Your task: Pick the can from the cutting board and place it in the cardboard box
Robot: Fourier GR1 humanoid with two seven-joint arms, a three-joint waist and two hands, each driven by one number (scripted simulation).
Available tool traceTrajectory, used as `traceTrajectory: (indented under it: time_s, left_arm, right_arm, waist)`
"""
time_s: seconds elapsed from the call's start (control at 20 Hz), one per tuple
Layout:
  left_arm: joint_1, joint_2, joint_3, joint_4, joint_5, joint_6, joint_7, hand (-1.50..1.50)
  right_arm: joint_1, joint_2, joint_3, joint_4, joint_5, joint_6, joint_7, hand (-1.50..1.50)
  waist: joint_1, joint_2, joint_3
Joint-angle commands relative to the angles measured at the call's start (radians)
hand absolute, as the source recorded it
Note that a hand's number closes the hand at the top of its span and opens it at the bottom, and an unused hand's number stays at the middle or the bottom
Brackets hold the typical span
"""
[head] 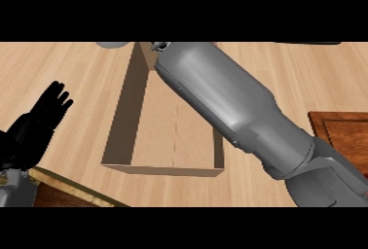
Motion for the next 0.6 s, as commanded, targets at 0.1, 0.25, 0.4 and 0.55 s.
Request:
traceTrajectory:
  time_s: [0.1, 0.25, 0.4, 0.55]
  left_arm:
    - [0.055, -0.030, -0.002, -0.019, 0.011, 0.005, -0.003, 0.00]
    - [0.005, -0.033, 0.000, 0.026, 0.008, 0.000, -0.013, 0.00]
    - [0.029, -0.039, -0.007, -0.012, -0.001, 0.021, 0.003, 0.00]
    - [0.057, -0.010, 0.015, 0.000, 0.014, -0.017, -0.017, 0.00]
  right_arm:
    - [0.100, 0.015, 0.009, 0.018, 0.014, -0.151, 0.156, 1.50]
    - [0.140, 0.015, 0.016, 0.046, -0.016, -0.206, 0.126, 1.50]
    - [0.199, 0.015, -0.036, 0.028, -0.080, -0.211, 0.100, 1.50]
    - [0.288, 0.015, -0.043, 0.046, -0.086, -0.243, 0.166, 1.50]
  waist:
    - [-0.022, 0.000, -0.007]
    - [-0.011, 0.009, -0.008]
    - [-0.017, 0.004, -0.007]
    - [-0.020, 0.001, -0.007]
